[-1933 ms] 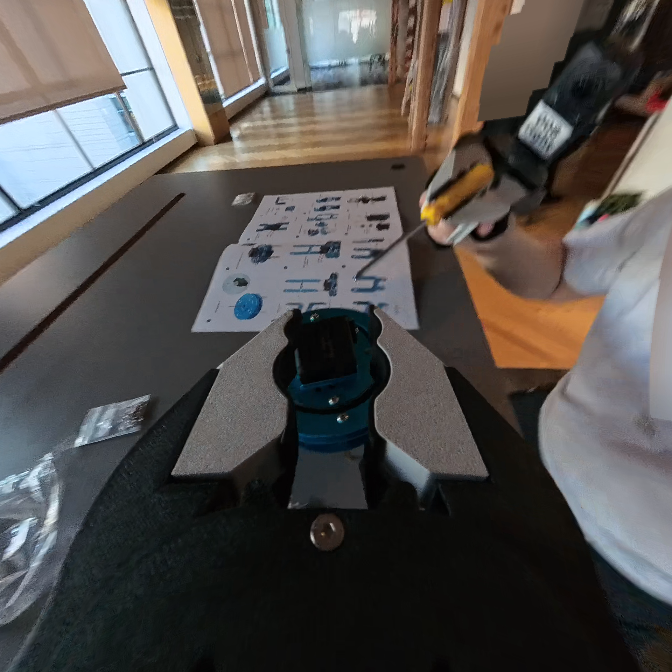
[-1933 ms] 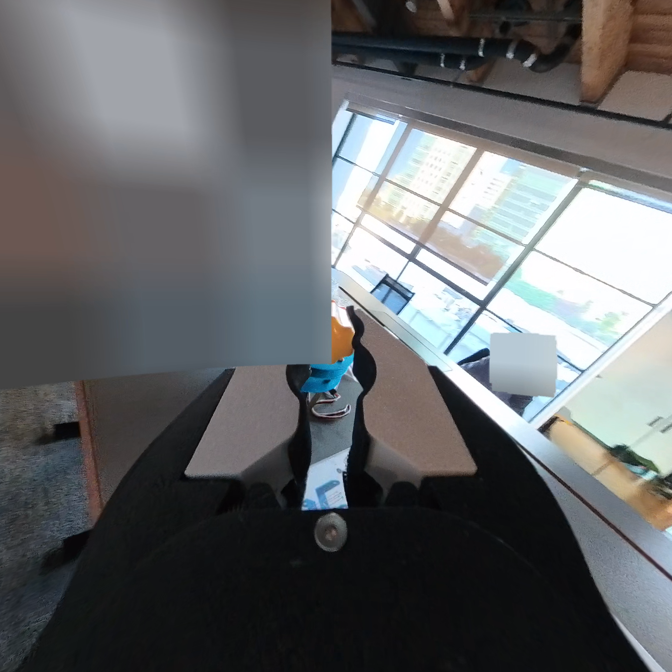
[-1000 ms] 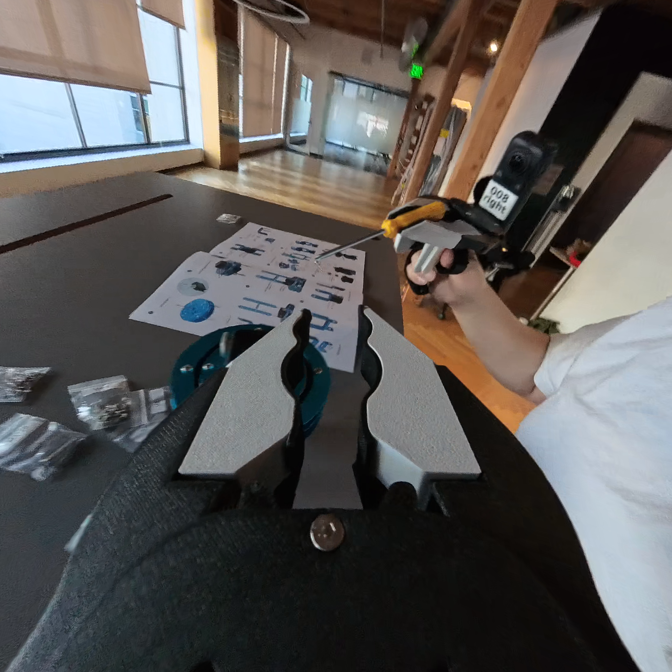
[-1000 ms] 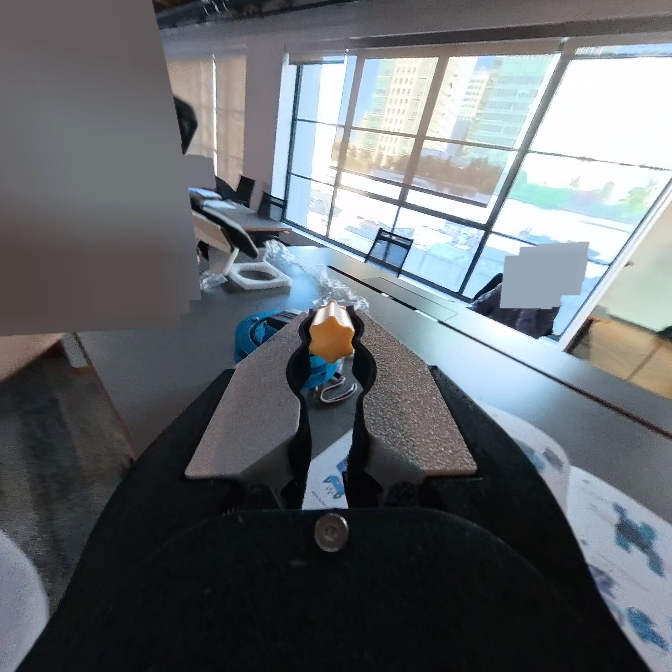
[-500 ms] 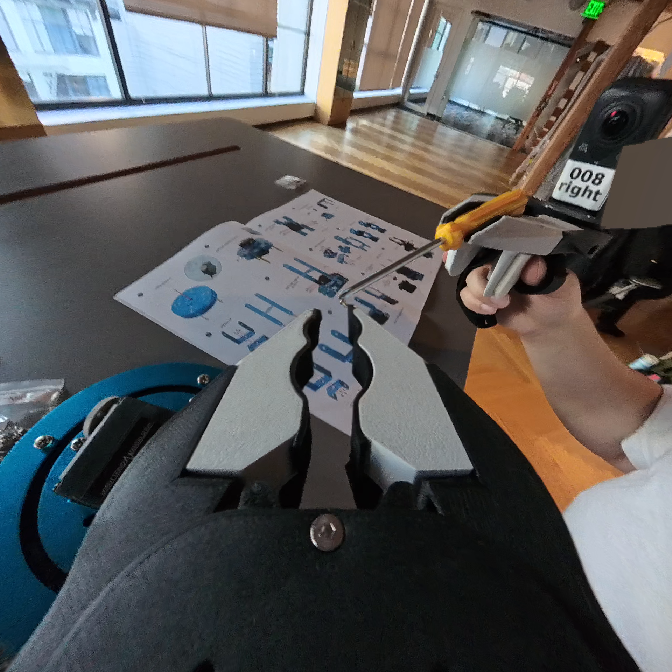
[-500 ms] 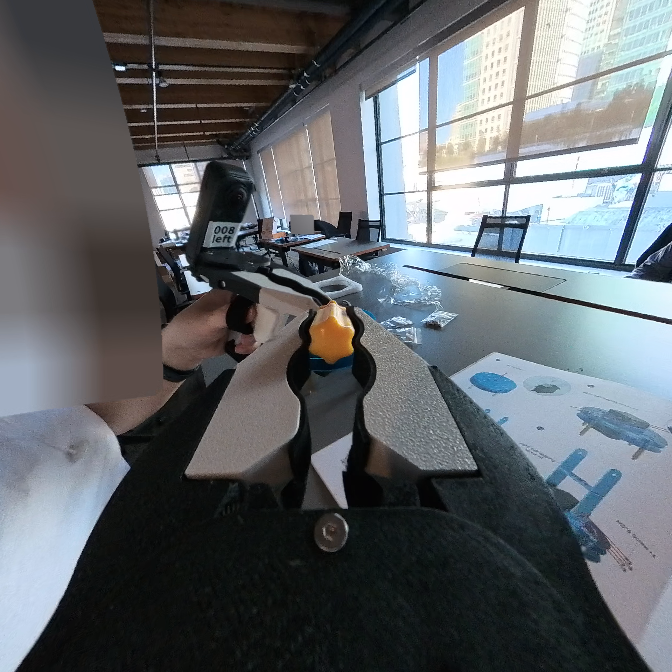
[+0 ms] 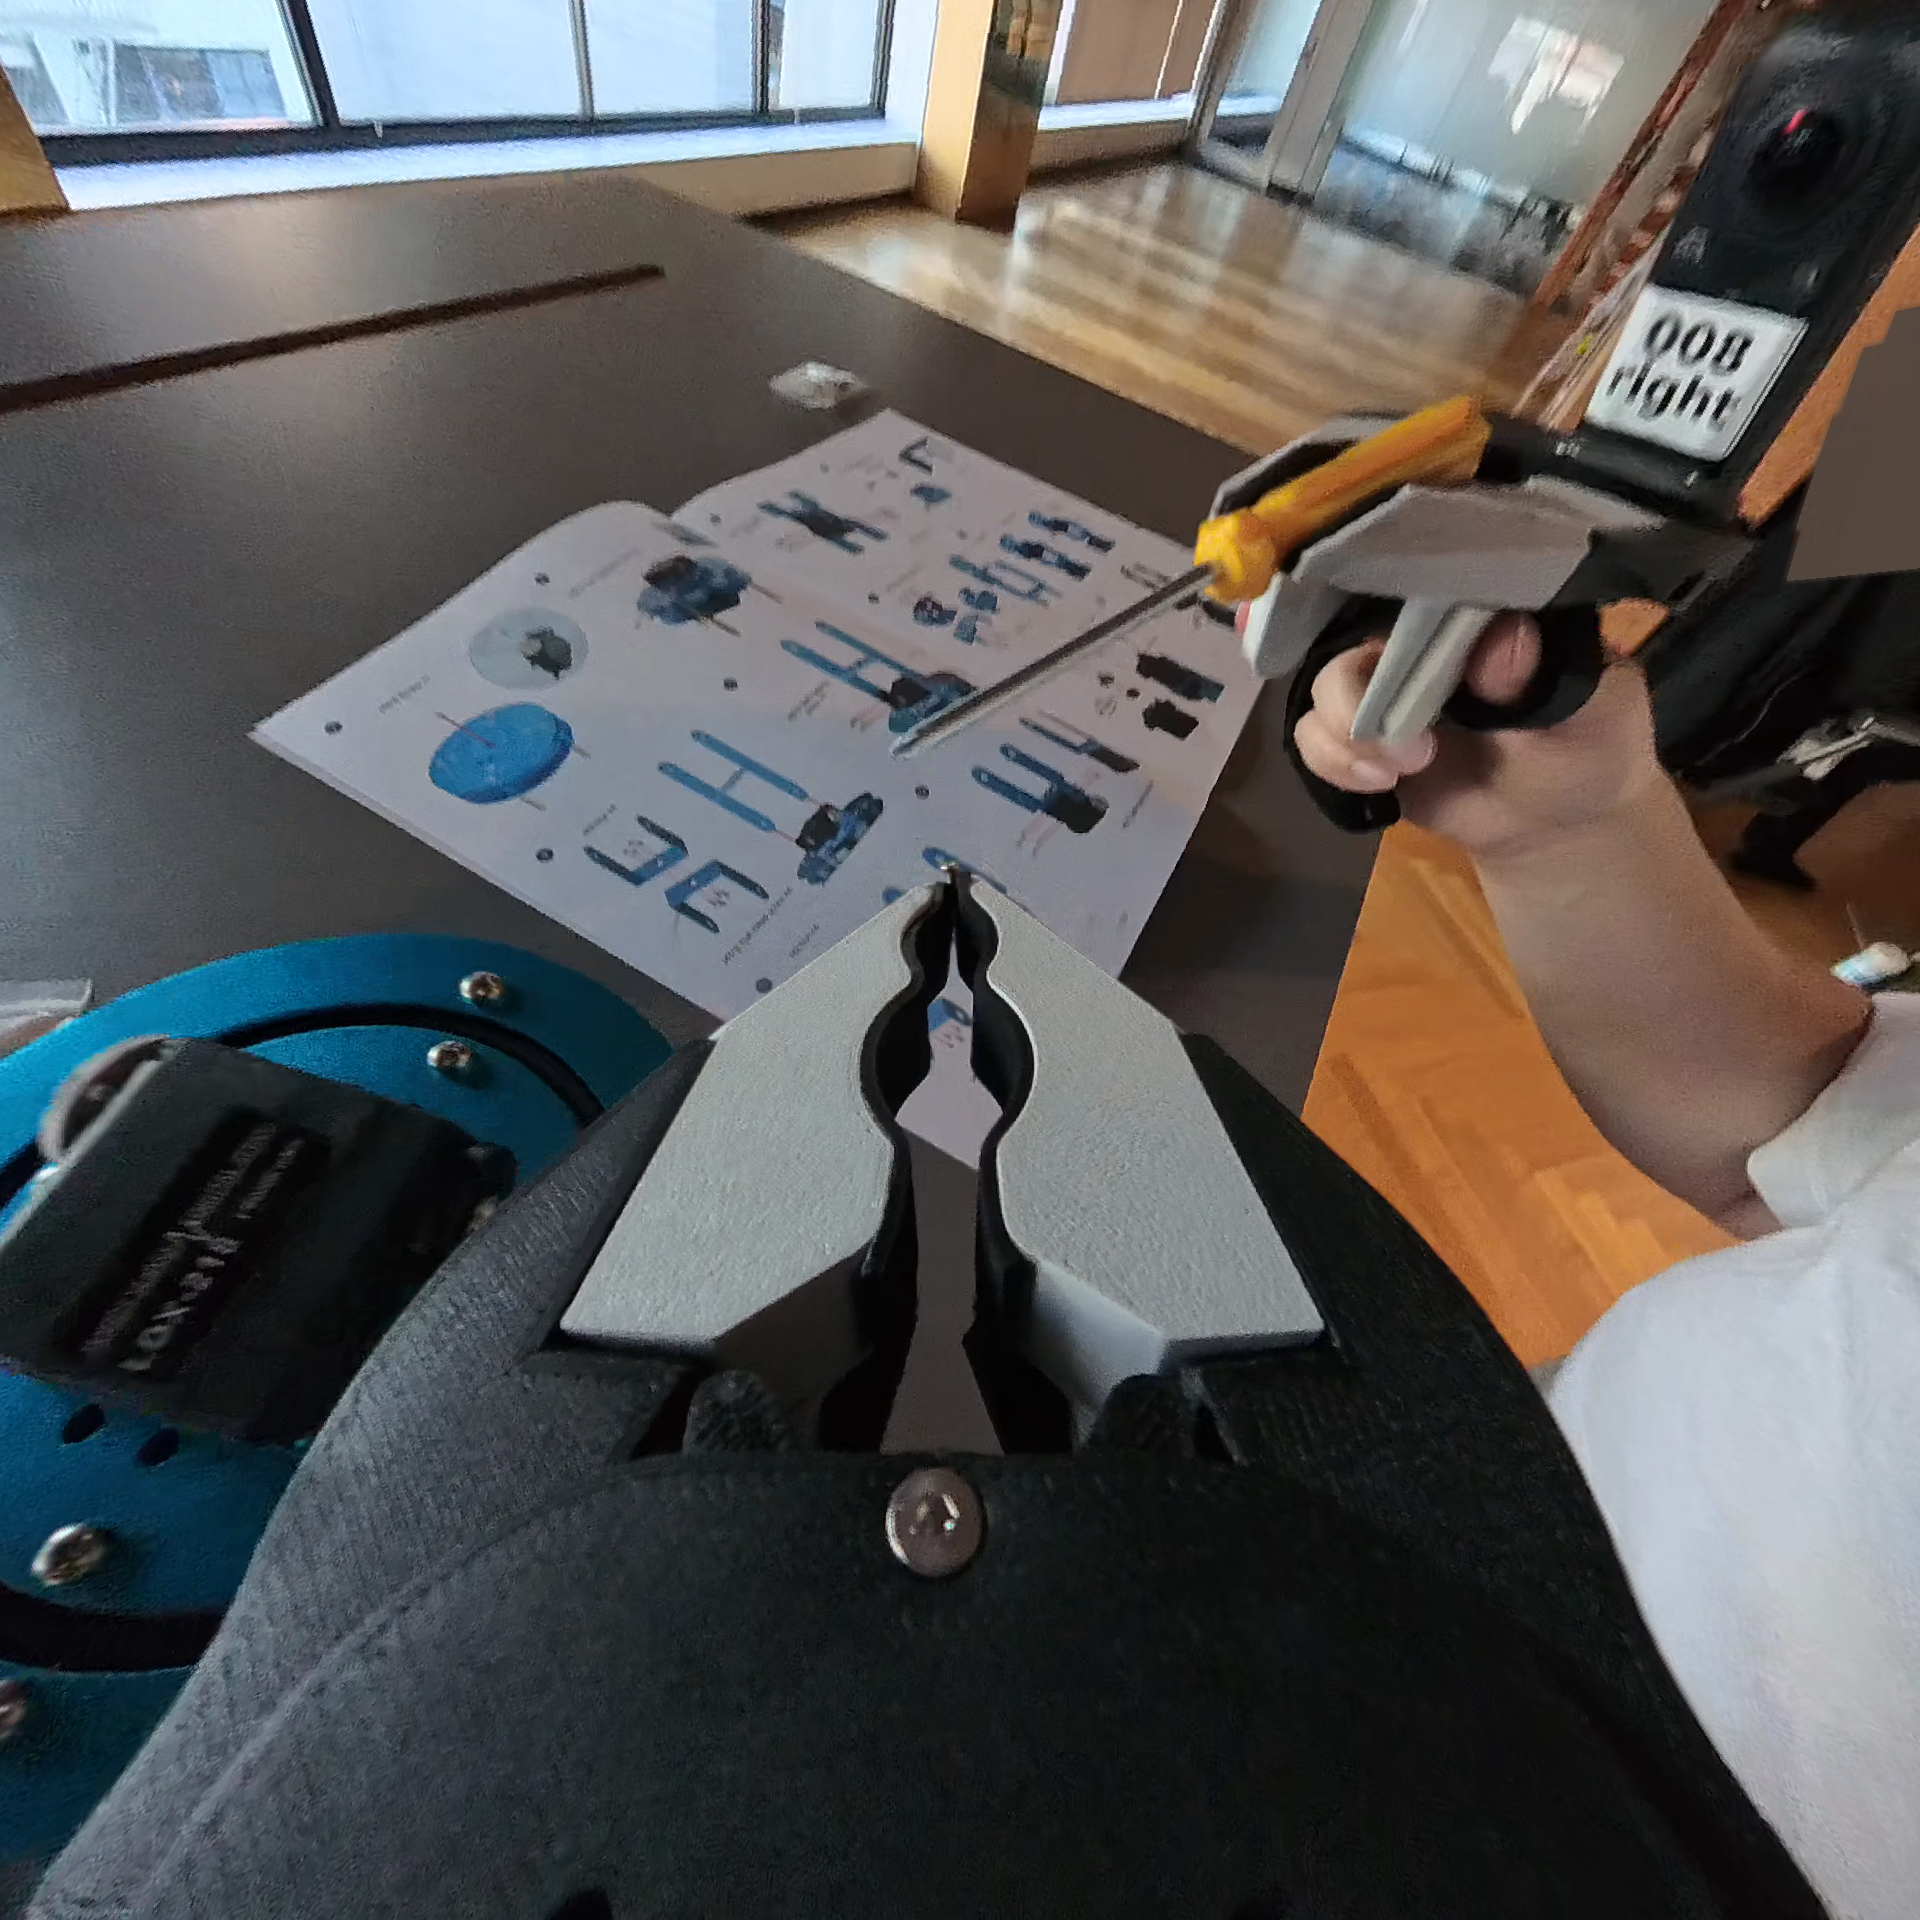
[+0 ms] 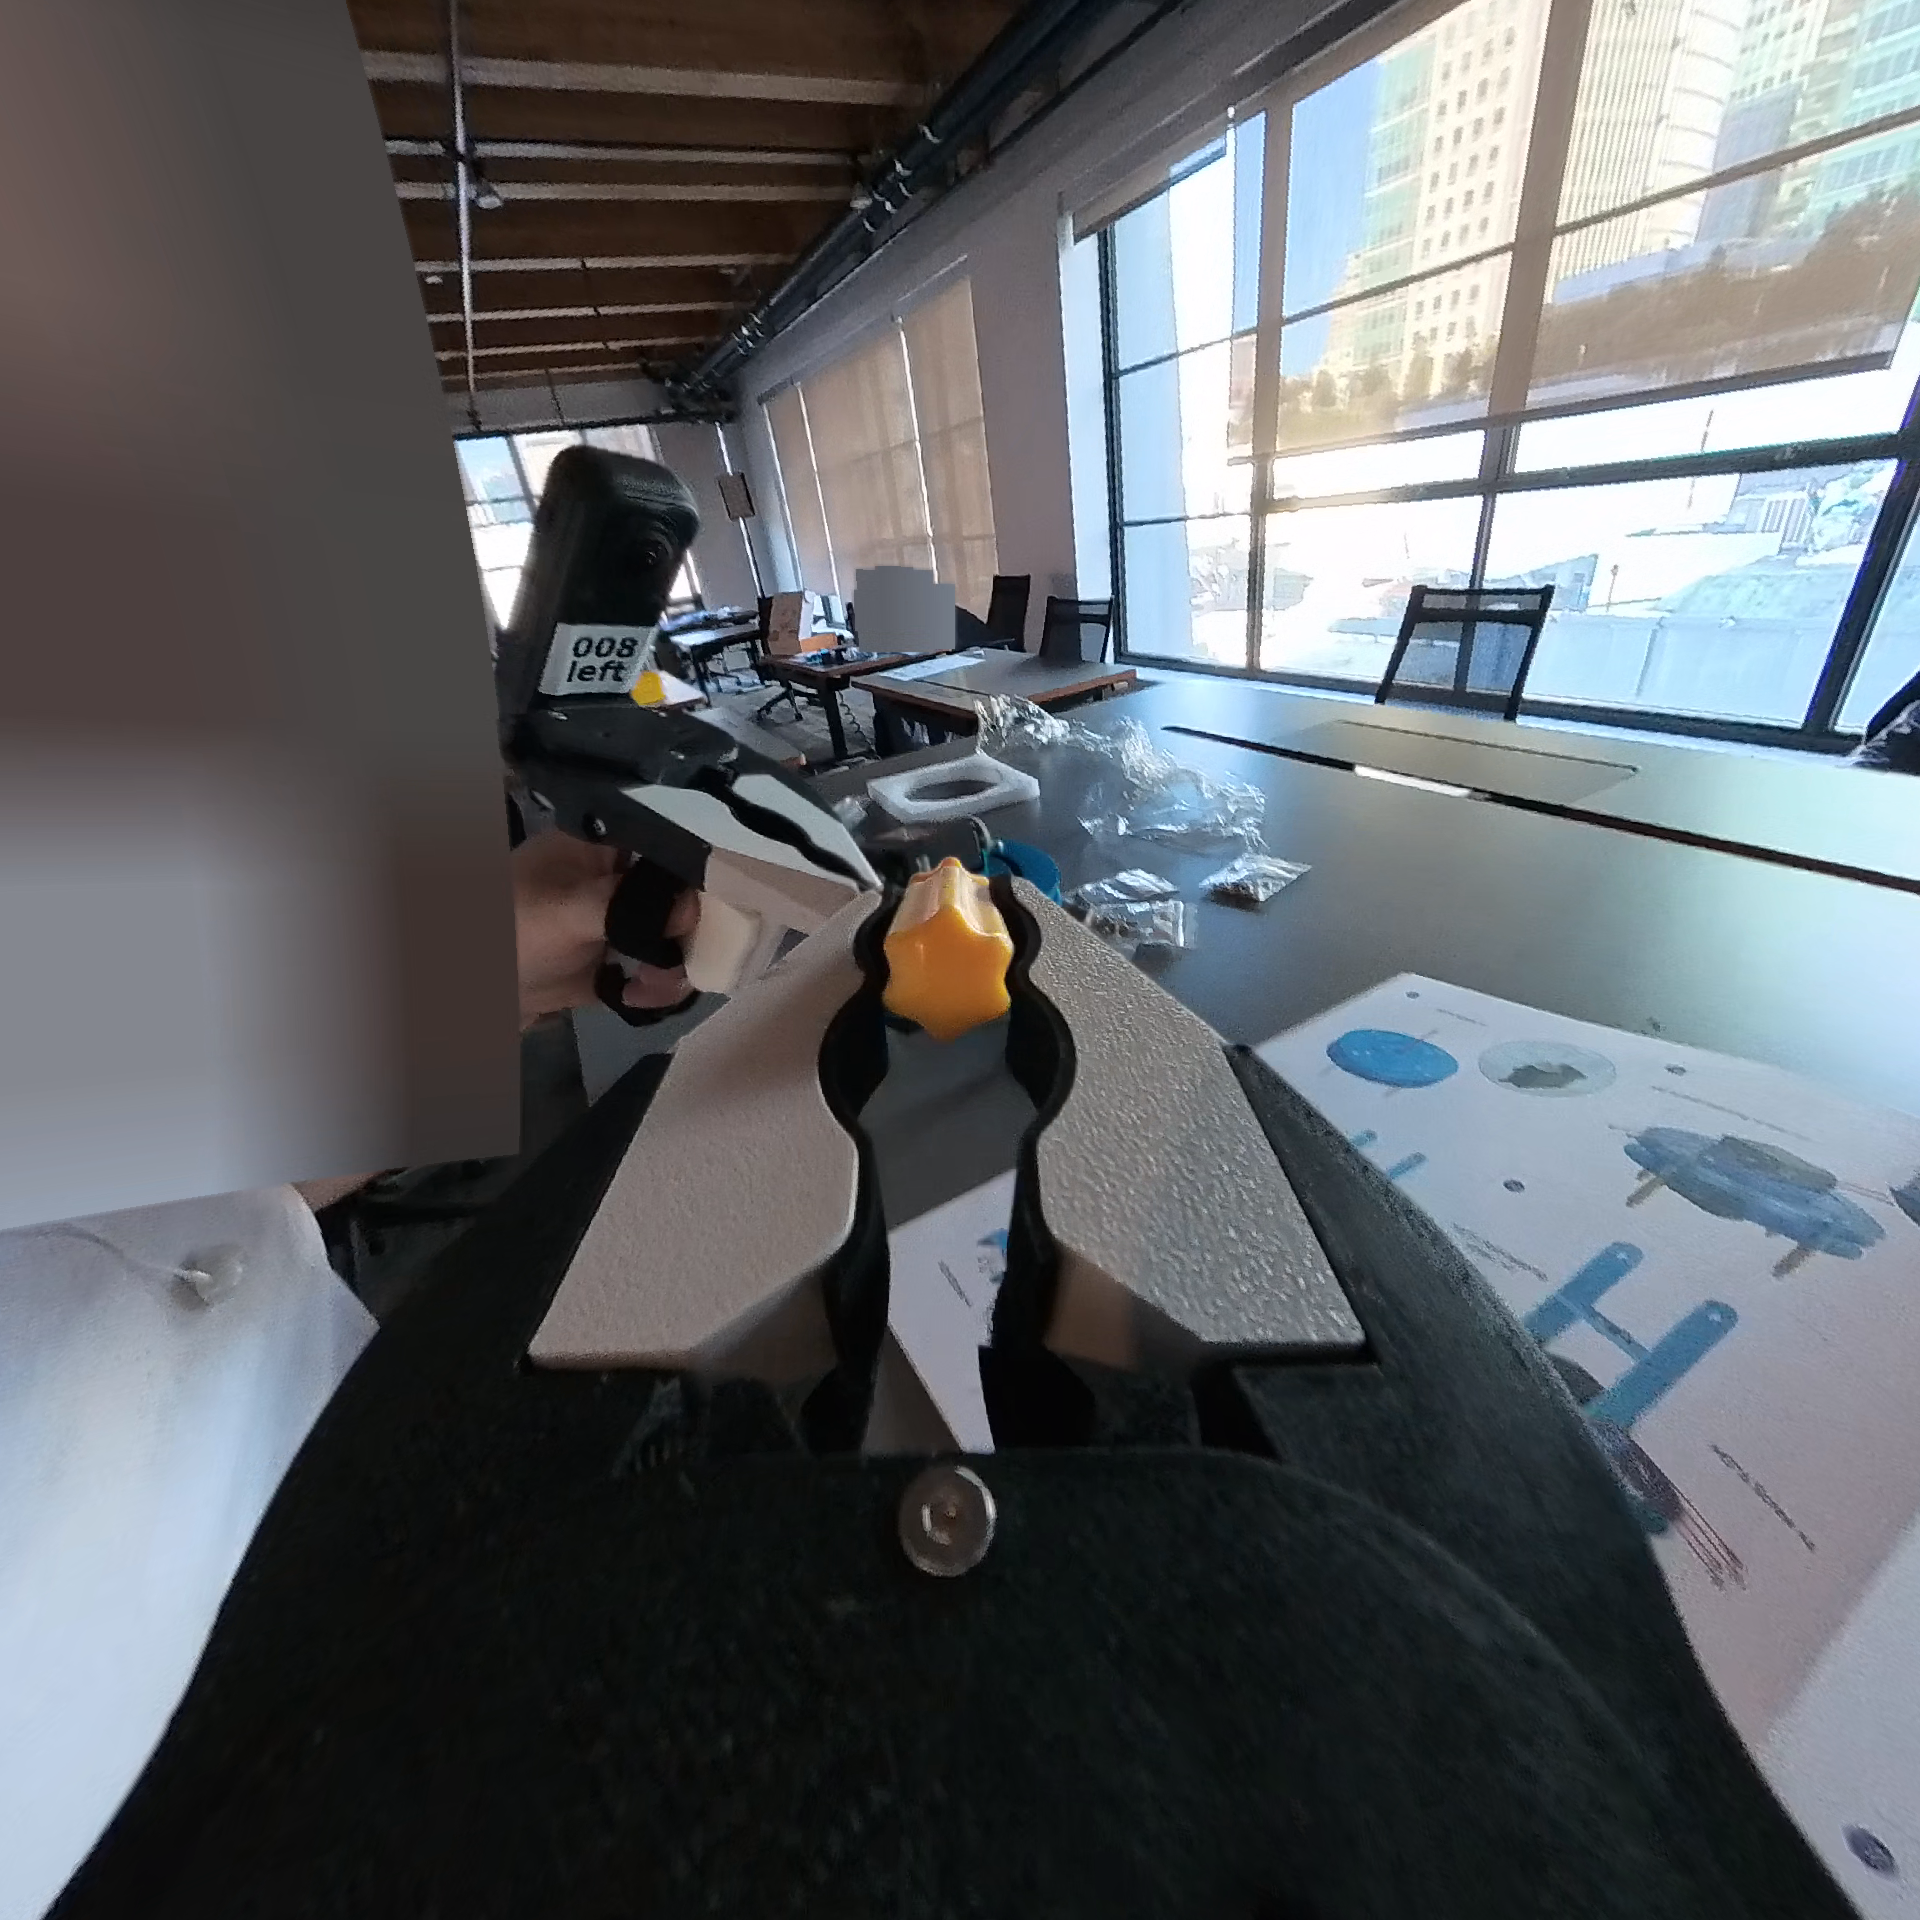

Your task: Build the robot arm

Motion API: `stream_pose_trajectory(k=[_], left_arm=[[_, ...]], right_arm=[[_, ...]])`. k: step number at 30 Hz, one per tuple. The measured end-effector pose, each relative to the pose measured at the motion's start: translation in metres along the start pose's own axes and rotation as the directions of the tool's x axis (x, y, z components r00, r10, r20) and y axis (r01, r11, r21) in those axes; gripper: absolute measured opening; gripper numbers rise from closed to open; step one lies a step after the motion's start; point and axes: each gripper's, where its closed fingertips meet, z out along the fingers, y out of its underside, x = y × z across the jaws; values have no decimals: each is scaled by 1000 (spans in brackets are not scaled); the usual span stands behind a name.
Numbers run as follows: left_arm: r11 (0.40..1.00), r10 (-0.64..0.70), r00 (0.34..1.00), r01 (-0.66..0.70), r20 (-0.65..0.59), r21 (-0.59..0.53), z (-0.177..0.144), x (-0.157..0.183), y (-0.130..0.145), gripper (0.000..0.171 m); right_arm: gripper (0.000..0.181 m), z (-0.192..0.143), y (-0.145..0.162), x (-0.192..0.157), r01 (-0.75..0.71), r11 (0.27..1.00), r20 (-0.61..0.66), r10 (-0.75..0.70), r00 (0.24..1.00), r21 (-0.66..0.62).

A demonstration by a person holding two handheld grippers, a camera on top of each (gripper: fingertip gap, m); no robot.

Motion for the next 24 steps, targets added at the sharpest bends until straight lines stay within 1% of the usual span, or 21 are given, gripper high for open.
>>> stream_pose_trajectory(k=[2,4,5,7,8,10,11,12,13,14,16,19,21,24], left_arm=[[996,10,1000,-9,14,-84,10,3,13,0],[978,18,1000,-19,-5,-206,25,10,30,0],[958,15,1000,-17,-12,-287,32,12,40,0],[888,15,999,-27,-31,-459,45,16,59,0],[858,44,998,-60,-43,-510,54,16,62,0],[824,117,993,-113,-30,-555,71,6,57,0],[791,138,990,-126,-26,-599,78,0,58,0],[744,137,990,-125,-34,-657,82,-5,61,0],[709,130,990,-129,-52,-693,86,-6,60,0],[691,134,989,-142,-66,-709,92,-9,57,0],[624,135,988,-141,-72,-769,95,-15,51,0],[564,154,976,-215,-155,-797,104,-15,28,0],[559,160,970,-242,-183,-793,120,-23,7,0],[580,134,930,-353,-341,-735,150,-10,-19,0]], right_arm=[[16,-6,9,7,20,999,-24,-21,1000,-47],[16,-14,25,11,76,986,-41,-83,996,-151],[16,-21,33,17,107,972,-72,-124,990,-207],[17,-36,43,29,146,946,-134,-191,972,-289],[16,-42,46,32,156,940,-149,-209,966,-304],[16,-52,47,35,157,944,-169,-212,962,-291],[16,-56,47,36,153,949,-177,-207,962,-277],[16,-60,49,38,150,951,-189,-206,960,-272],[16,-64,51,41,152,949,-208,-214,955,-276],[16,-67,54,46,160,944,-231,-230,945,-287],[16,-73,60,53,175,930,-263,-266,927,-323],[16,-80,64,58,196,915,-279,-303,911,-352],[16,-85,61,59,198,917,-289,-305,907,-347],[16,-105,52,64,203,918,-343,-322,882,-340]])
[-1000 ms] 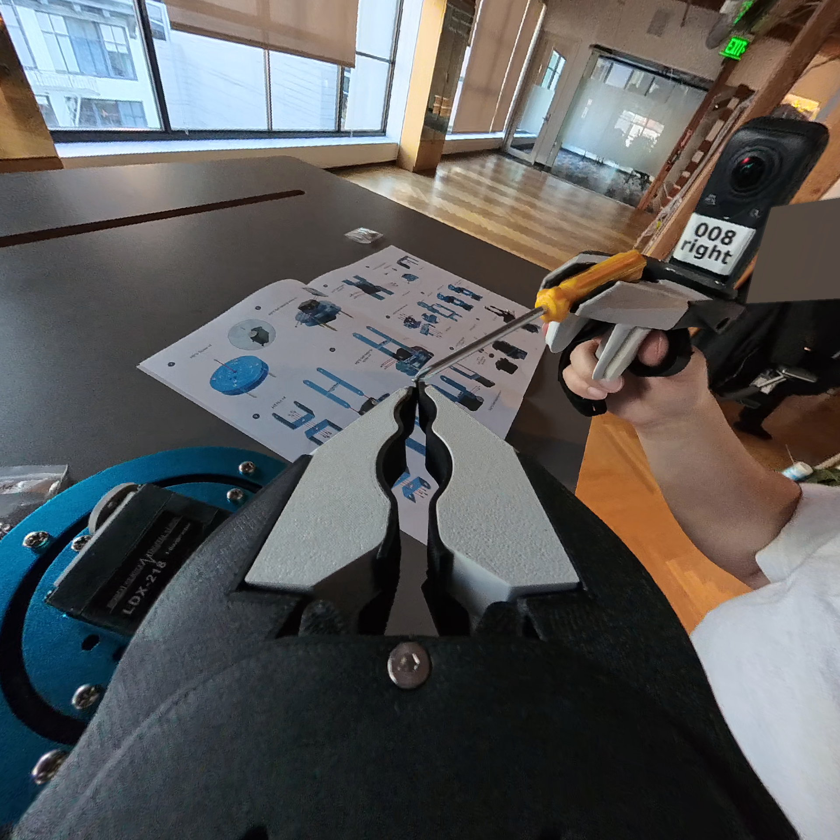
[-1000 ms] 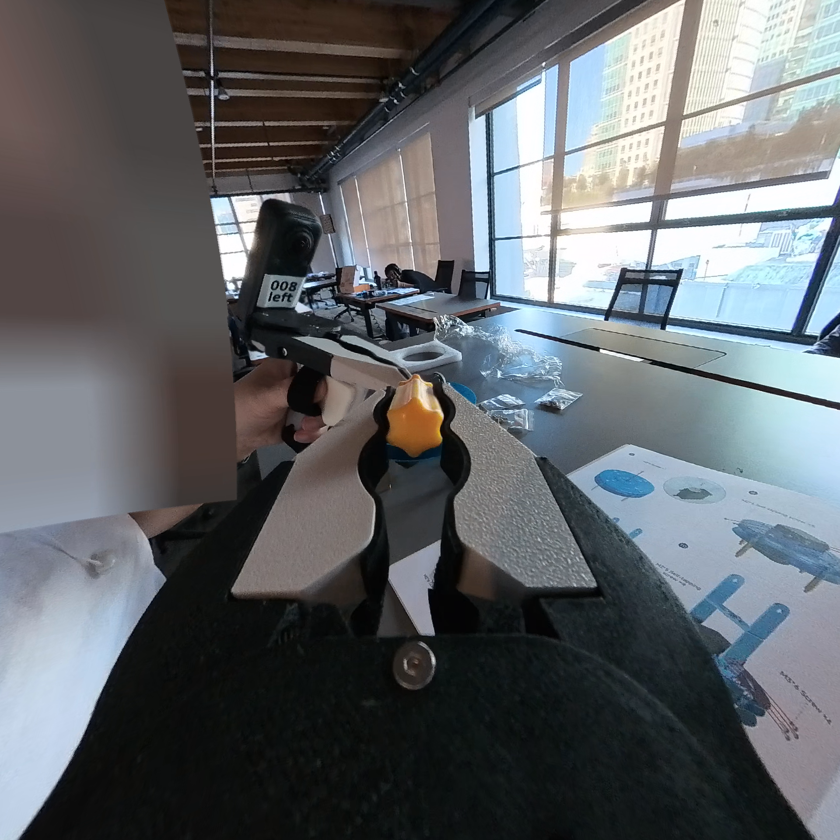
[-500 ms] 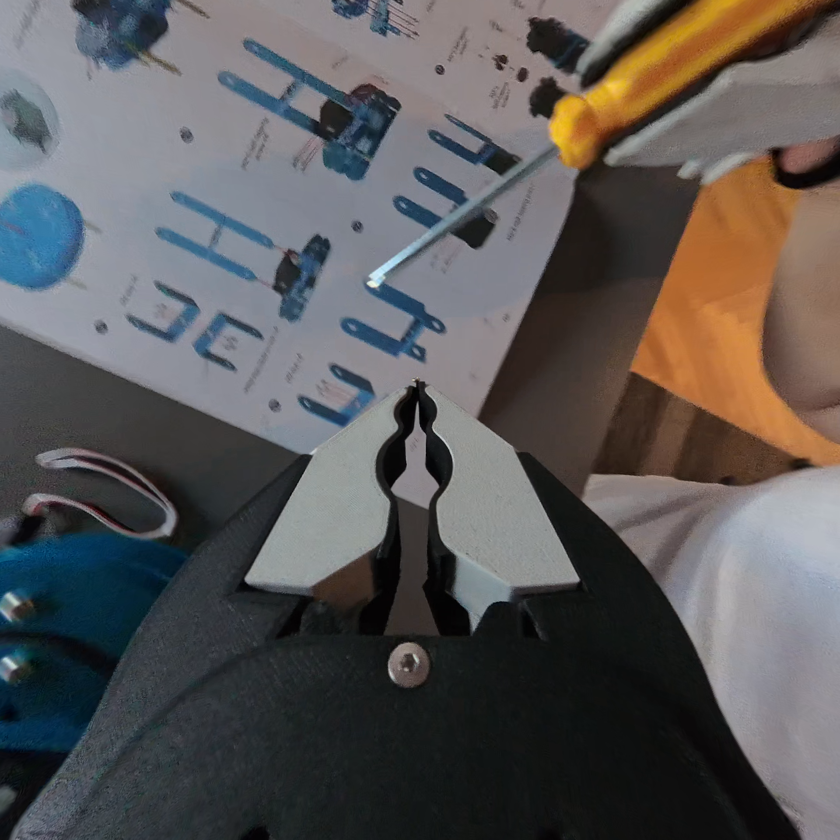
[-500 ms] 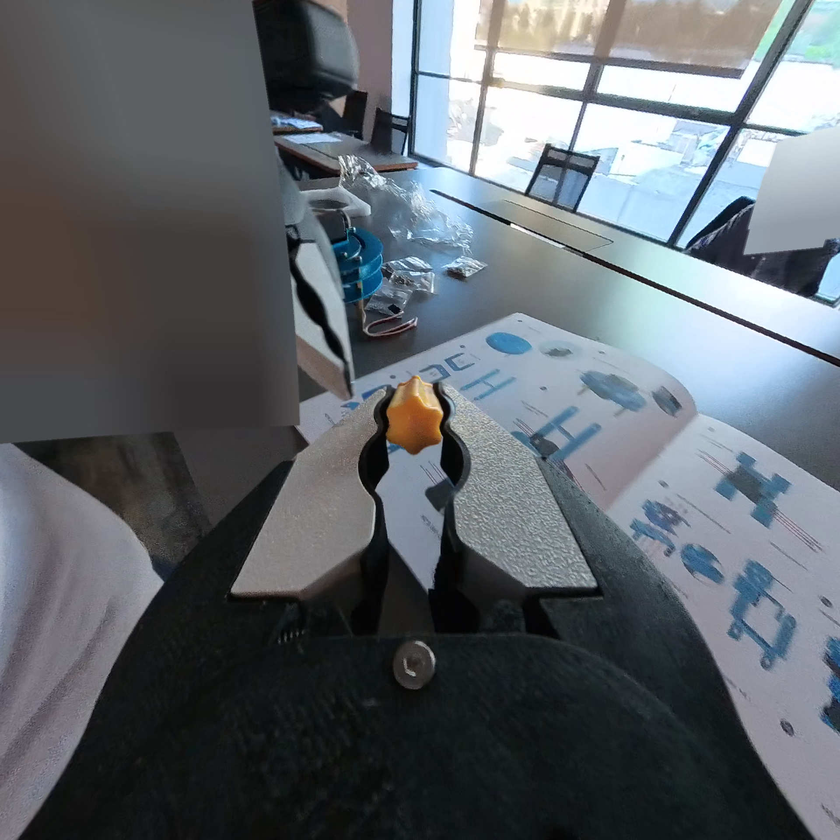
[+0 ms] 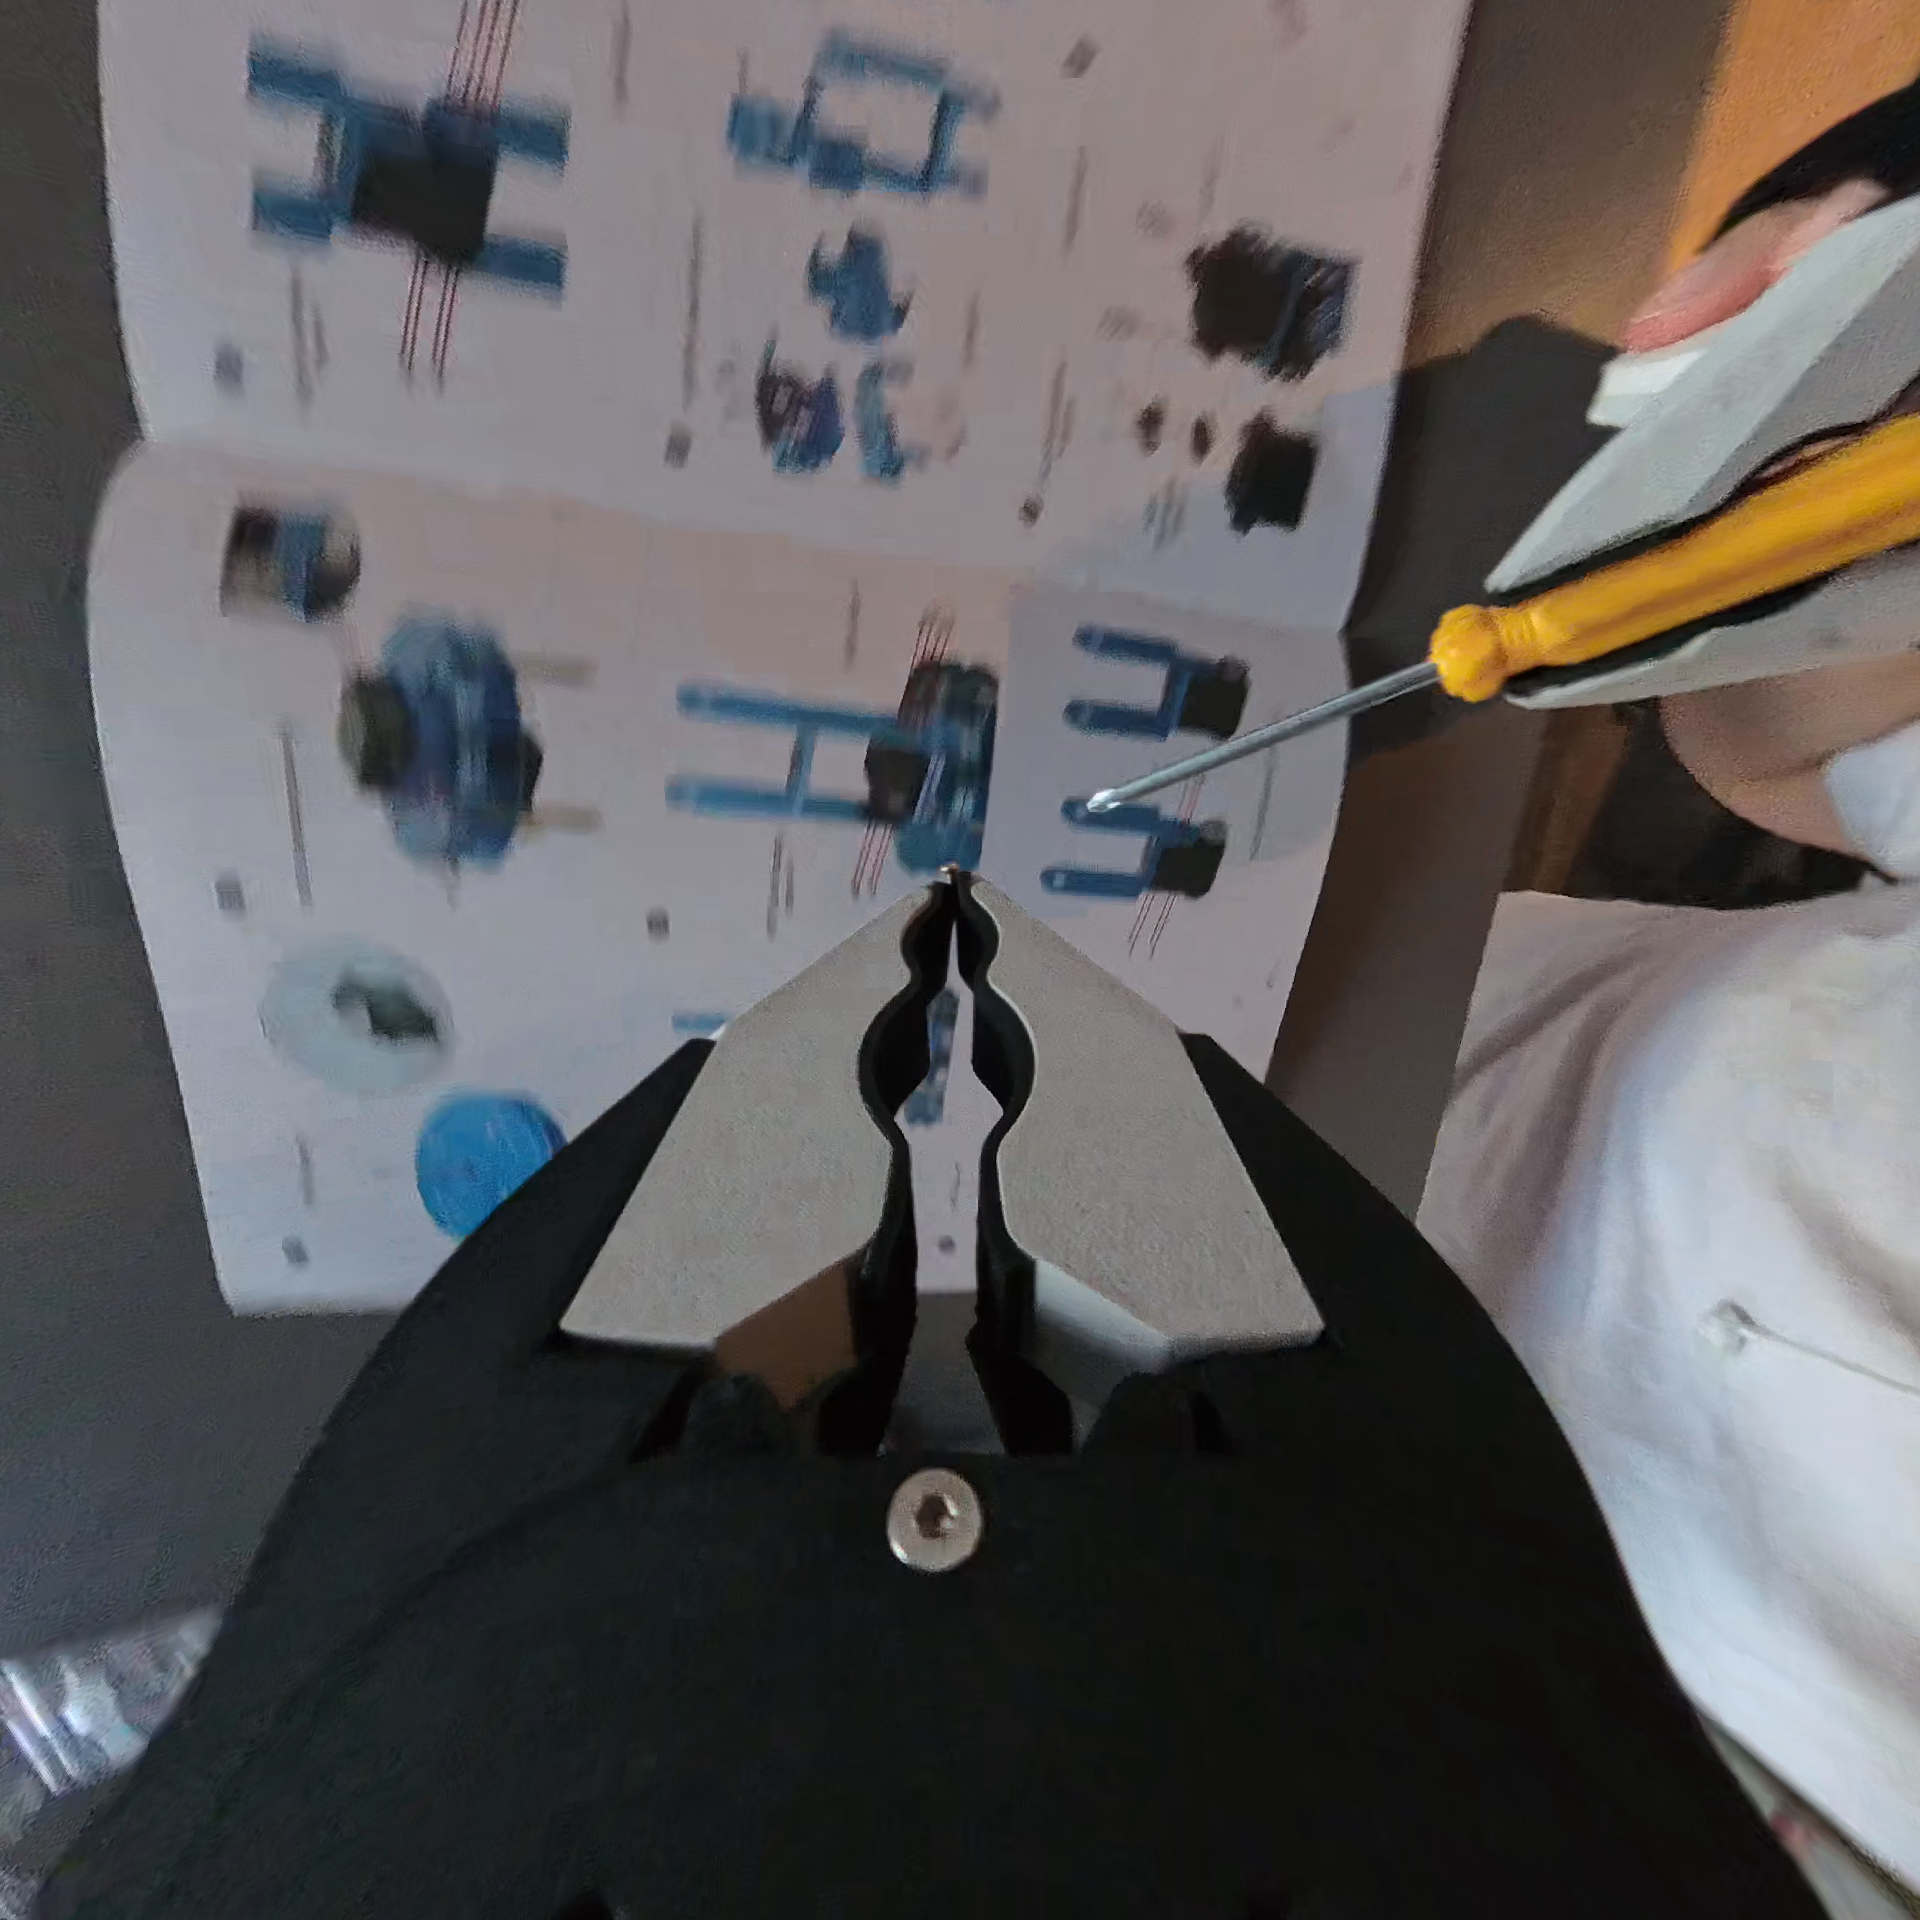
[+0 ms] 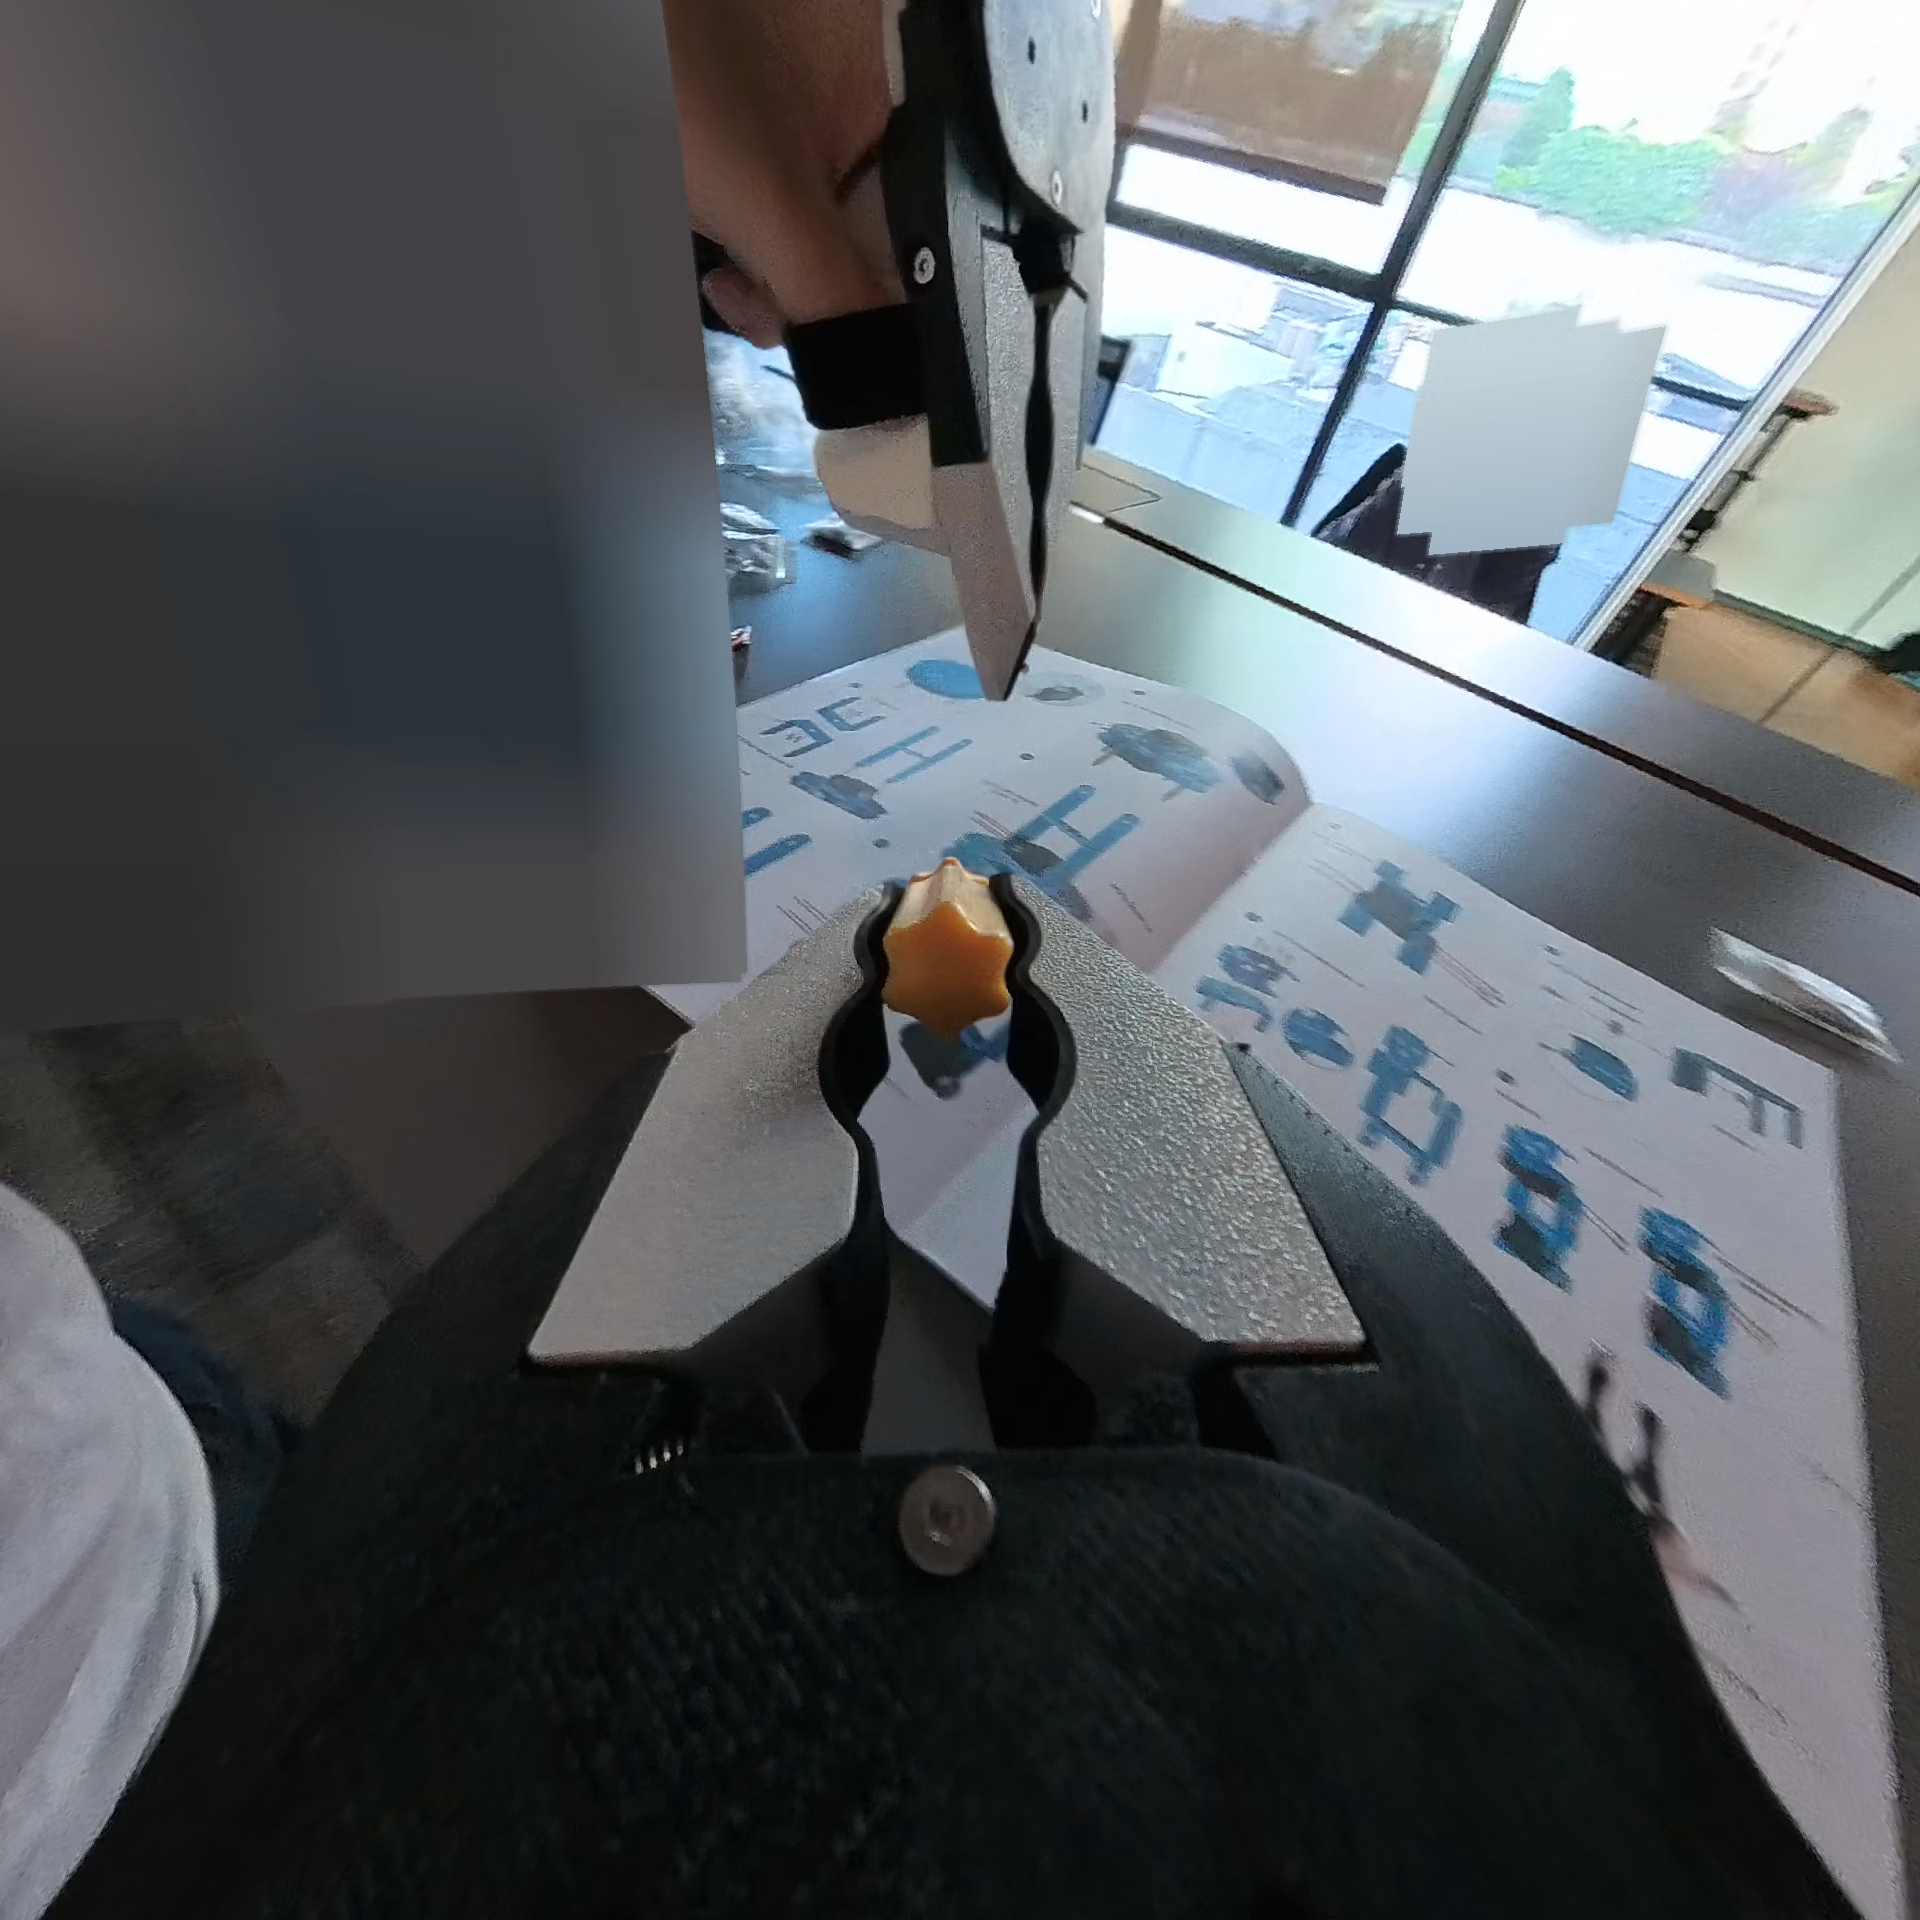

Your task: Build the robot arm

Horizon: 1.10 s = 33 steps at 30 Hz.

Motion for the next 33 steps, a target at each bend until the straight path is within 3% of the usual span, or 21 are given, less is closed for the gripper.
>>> stream_pose_trajectory(k=[4,7,12,16,20,29,33], left_arm=[[965,251,963,-256,-95,-49,20,8,-30,0],[874,463,883,-469,-76,-126,47,-4,-51,0],[790,544,814,-579,-206,-203,86,-1,-57,0],[752,587,777,-628,-228,-202,90,-5,-52,4],[775,584,782,-617,-218,-136,79,-6,-63,30],[873,487,867,-488,-111,21,10,-17,-57,26],[899,394,917,-372,-57,232,-53,12,-32,21]], right_arm=[[16,-39,5,30,-42,999,-125,43,991,10],[16,-64,11,48,-74,997,-190,75,979,16],[16,-86,20,59,-90,996,-255,89,963,11],[16,-93,31,59,-122,993,-259,119,958,7],[16,-95,38,65,-131,991,-276,125,953,-1],[16,-87,30,76,-142,988,-255,155,954,66],[16,-64,8,53,-128,986,-136,142,980,109]])
